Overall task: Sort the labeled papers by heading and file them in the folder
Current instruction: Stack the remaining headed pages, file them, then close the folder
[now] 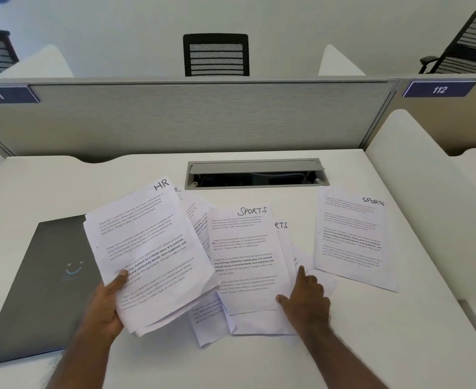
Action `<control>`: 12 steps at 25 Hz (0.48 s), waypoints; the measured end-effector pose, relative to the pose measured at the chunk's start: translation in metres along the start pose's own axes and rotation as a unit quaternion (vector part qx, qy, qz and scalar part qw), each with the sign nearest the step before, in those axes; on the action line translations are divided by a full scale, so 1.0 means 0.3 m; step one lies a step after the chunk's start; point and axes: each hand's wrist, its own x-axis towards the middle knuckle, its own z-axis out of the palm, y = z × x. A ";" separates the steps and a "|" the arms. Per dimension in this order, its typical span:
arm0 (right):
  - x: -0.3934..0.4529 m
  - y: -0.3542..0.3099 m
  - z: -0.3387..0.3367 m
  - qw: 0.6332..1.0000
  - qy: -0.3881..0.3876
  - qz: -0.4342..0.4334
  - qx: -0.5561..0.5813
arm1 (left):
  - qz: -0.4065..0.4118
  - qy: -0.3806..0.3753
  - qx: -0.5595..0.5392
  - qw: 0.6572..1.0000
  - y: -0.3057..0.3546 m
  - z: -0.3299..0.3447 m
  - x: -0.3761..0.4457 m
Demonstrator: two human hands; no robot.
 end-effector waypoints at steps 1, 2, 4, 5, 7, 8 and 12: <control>0.007 -0.005 -0.006 1.000 -0.012 0.009 0.014 | 0.001 0.003 0.002 1.000 0.000 -0.001 -0.002; 0.014 -0.008 -0.012 0.999 -0.027 0.019 0.033 | 0.002 0.004 0.003 1.000 0.000 -0.005 -0.002; 0.031 -0.010 -0.027 0.994 -0.060 0.041 0.084 | 0.003 0.008 0.003 1.000 -0.002 -0.011 -0.002; 0.041 -0.007 -0.034 0.990 -0.073 0.054 0.110 | 0.001 0.011 0.004 1.000 -0.004 -0.015 0.000; 0.058 -0.004 -0.040 0.984 -0.096 0.059 0.139 | -0.004 0.016 0.003 1.000 -0.005 -0.023 0.002; 0.064 -0.001 -0.036 0.983 -0.103 0.046 0.148 | -0.007 0.016 0.002 1.000 -0.004 -0.024 0.001; 0.072 0.017 -0.034 0.952 -0.096 0.010 0.289 | 0.000 0.015 -0.004 1.000 0.003 -0.023 -0.007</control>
